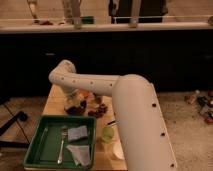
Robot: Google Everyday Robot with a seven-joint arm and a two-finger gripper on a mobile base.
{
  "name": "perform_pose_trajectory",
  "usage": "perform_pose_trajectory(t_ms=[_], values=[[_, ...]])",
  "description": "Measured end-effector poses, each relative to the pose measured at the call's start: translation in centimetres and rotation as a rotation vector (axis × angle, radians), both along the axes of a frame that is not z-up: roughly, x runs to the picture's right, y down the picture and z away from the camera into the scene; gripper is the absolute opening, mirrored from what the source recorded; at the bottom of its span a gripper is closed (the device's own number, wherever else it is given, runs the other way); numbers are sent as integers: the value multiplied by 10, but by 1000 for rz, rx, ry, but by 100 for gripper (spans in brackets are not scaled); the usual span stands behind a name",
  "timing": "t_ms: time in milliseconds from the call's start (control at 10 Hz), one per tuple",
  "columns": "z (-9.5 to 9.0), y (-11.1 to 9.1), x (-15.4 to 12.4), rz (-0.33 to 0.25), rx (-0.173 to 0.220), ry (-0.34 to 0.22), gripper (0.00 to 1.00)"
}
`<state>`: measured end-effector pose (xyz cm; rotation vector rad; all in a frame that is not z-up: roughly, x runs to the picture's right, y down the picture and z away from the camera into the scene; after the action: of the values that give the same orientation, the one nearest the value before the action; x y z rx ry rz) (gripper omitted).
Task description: Wipe purple bowl with eraser
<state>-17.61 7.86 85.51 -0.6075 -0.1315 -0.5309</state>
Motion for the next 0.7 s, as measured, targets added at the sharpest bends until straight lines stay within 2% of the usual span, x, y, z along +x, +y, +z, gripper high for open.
perform_pose_trajectory(t_ms=[400,700], values=[[4,12,28,-6,-29,50,0],[12,-2,45,42,-7,96,0]])
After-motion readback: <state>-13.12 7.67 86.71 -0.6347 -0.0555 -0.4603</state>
